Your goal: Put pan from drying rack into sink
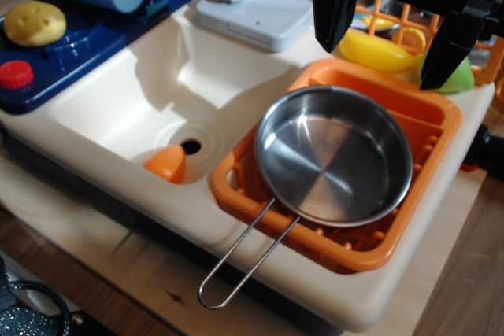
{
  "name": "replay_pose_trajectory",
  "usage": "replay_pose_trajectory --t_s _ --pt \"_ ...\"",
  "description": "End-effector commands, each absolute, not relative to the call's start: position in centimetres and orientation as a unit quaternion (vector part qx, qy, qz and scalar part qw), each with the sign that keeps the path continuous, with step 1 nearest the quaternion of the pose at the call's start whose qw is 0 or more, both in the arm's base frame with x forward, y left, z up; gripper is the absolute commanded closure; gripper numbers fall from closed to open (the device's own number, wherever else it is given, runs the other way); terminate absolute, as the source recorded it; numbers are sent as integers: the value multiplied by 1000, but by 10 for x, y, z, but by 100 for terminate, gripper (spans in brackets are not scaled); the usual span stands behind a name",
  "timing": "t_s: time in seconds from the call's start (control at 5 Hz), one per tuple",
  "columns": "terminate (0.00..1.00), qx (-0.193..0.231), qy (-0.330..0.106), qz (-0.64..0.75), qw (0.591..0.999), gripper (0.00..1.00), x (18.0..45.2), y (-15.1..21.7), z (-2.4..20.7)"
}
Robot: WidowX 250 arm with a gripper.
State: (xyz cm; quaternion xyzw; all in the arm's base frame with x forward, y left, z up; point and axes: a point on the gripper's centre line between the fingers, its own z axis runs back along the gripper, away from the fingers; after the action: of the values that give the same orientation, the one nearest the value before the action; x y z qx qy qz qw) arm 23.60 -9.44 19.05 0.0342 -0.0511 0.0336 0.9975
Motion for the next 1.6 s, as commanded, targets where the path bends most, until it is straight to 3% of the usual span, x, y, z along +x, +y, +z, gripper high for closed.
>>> replay_pose_trajectory --t_s 0.0,0.2,0.4,0.8,1.4 --pt "0 34 -51 34 998 0 236 -94 190" --pt "0 78 -76 -74 991 0 235 -99 188" --pt "0 96 -75 -157 980 0 241 -105 187" --pt "0 95 -94 -359 924 0 244 -90 183" --pt "0 68 -88 -475 873 0 263 -75 161"
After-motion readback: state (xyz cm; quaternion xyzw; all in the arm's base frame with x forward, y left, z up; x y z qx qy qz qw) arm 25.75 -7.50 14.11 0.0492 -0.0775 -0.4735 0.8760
